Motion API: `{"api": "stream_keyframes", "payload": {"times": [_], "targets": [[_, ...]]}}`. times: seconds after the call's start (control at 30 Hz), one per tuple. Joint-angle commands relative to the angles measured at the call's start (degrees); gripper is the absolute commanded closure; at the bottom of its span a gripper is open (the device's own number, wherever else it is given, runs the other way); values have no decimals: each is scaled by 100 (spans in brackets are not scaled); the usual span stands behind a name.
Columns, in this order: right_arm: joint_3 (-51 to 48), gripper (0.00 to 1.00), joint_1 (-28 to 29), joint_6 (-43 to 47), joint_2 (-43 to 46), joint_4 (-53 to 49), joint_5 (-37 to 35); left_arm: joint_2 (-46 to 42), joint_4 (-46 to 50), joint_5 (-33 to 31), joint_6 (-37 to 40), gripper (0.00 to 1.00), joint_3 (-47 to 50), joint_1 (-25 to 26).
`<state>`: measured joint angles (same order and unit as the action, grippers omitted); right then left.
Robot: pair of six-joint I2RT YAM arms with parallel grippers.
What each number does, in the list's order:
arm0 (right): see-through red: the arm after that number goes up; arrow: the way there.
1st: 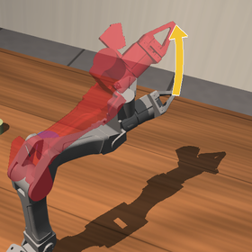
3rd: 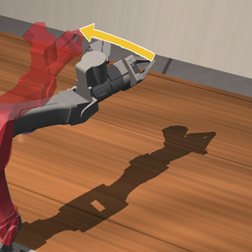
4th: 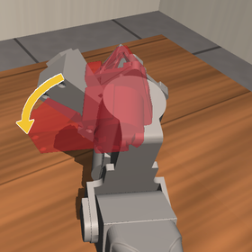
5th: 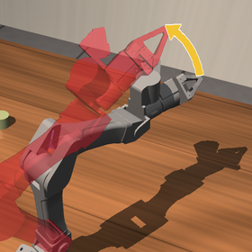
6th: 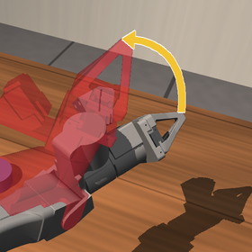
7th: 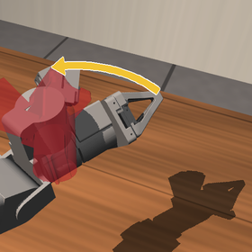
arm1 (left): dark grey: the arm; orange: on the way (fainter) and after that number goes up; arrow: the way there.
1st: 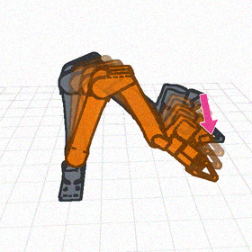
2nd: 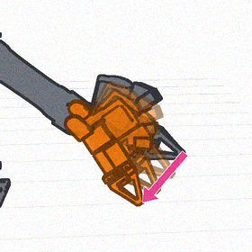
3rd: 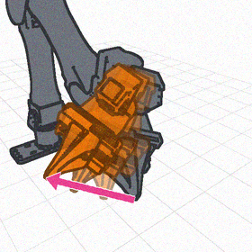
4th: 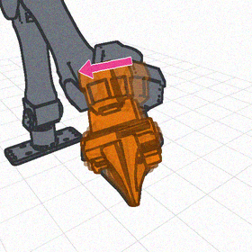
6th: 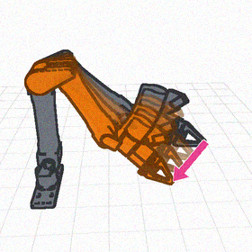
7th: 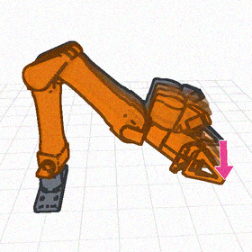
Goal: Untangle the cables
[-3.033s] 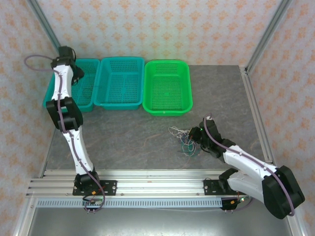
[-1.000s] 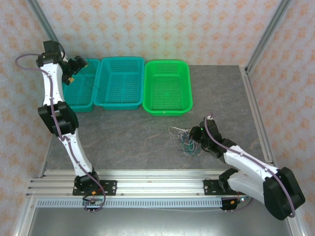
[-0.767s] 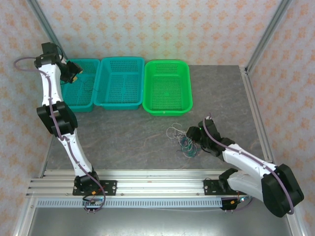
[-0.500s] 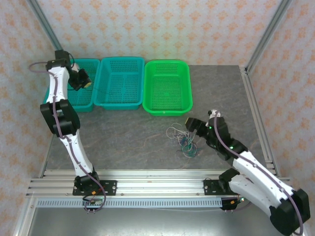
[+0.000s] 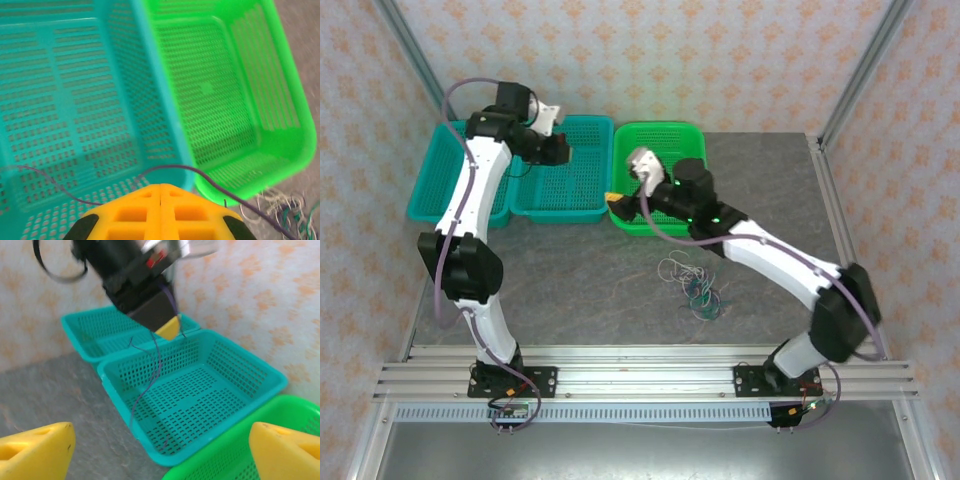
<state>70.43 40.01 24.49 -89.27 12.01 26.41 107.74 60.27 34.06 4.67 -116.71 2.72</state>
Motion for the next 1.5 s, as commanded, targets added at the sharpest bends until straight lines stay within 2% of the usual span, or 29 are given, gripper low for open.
{"api": "stream_keyframes", "payload": {"times": [0.0,0.1,0.23,0.33,0.4,0.5,0.57,0.6,0.7,0.8,0.87,0.93,1.0,1.07,1.13,1.23,1.3,1.47], "targets": [[576,12,-37,1326,-595,816,480,-250,39,-107,702,100,200,234],[786,21,-61,1132,-1113,1658,357,-330,9,-197,772,100,318,406],[1294,43,-81,866,-1599,1678,493,-376,-21,-31,744,100,341,422],[1649,48,-116,504,-1965,1701,724,-425,-37,78,733,100,354,414],[1886,56,-116,319,-2195,1614,835,-468,-68,131,722,100,393,414],[2093,77,-116,59,-2400,1611,841,-516,-116,120,729,100,455,418],[2152,96,-140,-133,-2387,1557,791,-555,-160,43,721,100,518,417],[2189,99,-171,-297,-2343,1485,791,-581,-193,-12,705,100,546,417],[2334,100,-400,-1244,-2166,1447,378,-687,-311,-115,704,77,689,414],[2536,100,-675,-2166,-2005,1363,-605,-786,-287,254,916,60,750,415],[3120,100,-899,-2794,-2074,678,-1181,-904,-308,1086,1168,49,855,422],[3990,100,-1109,-3265,-2348,-431,-1565,-965,-317,1811,1263,40,885,414],[4746,100,-1271,-3501,-2663,-1442,-1862,-951,-215,2130,1328,32,794,409],[5016,100,-1410,-3669,-2768,-1831,-1820,-984,-248,2091,1272,28,784,391],[4923,100,-1451,-3649,-2651,-1943,-2124,-1064,-454,1951,1088,27,884,334],[4741,100,-1546,-3697,-2446,-2277,-2167,-1206,-863,1576,678,25,1063,201],[4349,100,-1549,-3625,-2301,-2412,-2201,-1317,-1077,1243,468,24,1178,130],[2638,100,-1551,-3742,-2040,-2137,-2170,-1415,-1316,205,181,23,1376,119]]}}
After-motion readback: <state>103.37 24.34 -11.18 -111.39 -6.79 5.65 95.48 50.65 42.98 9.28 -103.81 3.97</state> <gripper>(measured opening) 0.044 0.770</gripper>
